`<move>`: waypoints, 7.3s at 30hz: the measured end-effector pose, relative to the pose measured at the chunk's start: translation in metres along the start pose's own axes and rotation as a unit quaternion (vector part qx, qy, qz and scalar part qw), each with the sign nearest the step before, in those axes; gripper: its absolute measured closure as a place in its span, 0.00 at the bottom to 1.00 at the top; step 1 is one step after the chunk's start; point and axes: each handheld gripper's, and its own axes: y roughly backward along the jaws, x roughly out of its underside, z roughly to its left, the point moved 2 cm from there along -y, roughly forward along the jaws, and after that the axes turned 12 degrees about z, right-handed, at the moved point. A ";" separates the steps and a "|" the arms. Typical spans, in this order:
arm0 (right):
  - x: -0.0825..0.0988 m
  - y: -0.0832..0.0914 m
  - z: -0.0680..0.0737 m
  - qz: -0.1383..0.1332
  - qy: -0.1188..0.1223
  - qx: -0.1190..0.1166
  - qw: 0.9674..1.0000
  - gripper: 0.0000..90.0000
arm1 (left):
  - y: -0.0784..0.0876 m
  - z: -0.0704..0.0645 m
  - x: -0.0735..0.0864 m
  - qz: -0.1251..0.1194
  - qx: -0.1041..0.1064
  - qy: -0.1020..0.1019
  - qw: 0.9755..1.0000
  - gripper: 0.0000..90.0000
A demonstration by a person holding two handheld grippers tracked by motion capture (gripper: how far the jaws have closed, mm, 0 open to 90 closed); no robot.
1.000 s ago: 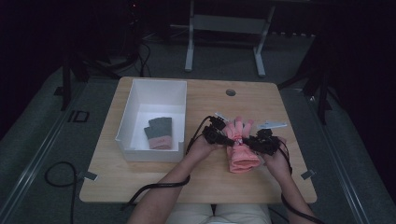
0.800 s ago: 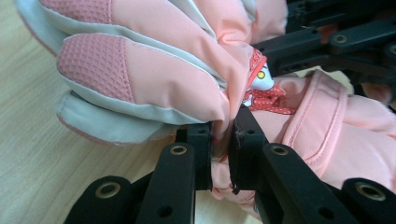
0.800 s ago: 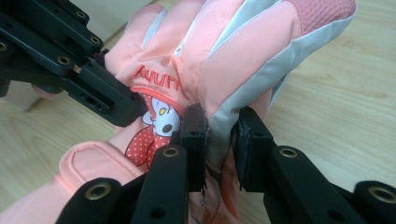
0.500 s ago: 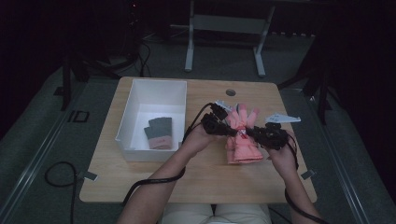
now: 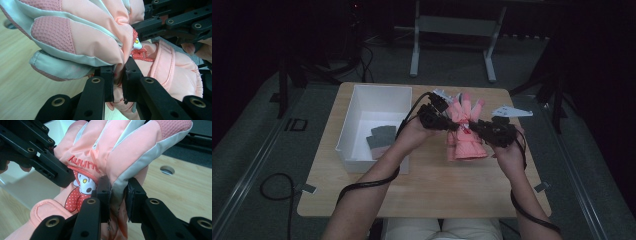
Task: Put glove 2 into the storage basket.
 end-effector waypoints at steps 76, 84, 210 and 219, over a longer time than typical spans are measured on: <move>-0.093 -0.187 0.159 0.127 0.084 -0.020 0.988 0.84 | 0.083 0.132 0.160 0.085 -0.075 0.160 0.981 0.90; -0.089 -0.186 0.154 0.159 0.076 -0.017 0.984 0.82 | 0.070 0.130 0.157 0.106 -0.070 0.171 0.977 0.90; 0.086 -0.106 0.030 0.116 0.087 -0.035 0.989 0.17 | -0.070 -0.079 0.132 -0.012 -0.043 -0.066 0.997 0.01; 0.102 -0.116 0.034 0.125 0.111 -0.034 0.985 0.16 | -0.090 -0.077 0.153 -0.018 -0.040 -0.061 0.997 0.01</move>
